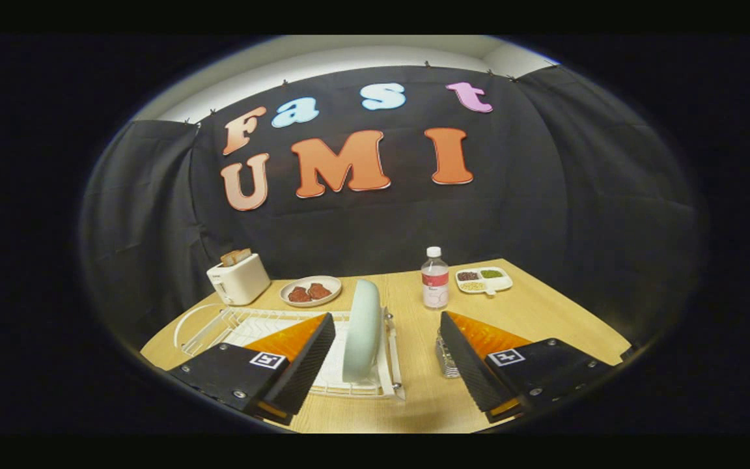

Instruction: Take the plate from the dish rack, then take the spoon from the basket and place it into the plate.

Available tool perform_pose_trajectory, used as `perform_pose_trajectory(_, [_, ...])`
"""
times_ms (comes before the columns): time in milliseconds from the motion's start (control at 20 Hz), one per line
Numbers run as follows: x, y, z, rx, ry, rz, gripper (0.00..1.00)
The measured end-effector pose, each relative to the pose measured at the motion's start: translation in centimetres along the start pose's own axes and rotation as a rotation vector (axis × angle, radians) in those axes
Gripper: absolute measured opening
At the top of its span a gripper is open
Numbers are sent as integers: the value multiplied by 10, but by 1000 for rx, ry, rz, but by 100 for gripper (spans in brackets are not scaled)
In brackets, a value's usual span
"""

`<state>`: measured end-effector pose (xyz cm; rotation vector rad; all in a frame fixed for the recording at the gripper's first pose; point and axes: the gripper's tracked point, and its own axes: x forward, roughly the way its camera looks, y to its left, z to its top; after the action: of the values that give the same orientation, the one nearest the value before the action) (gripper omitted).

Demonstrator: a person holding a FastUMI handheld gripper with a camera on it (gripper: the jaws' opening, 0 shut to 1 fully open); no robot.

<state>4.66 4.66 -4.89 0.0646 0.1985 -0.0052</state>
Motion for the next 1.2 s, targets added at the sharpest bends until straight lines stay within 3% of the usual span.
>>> perform_pose_trajectory(500, [56, 13, -54, -5, 186, -83, 77])
perform_pose_trajectory(700, [67, 17, -70, 12, 258, -112, 63])
perform_pose_trajectory(850, [70, 7, -73, 5, 274, -188, 34])
perform_pose_trajectory(1200, [64, 9, -48, -81, 203, -271, 27])
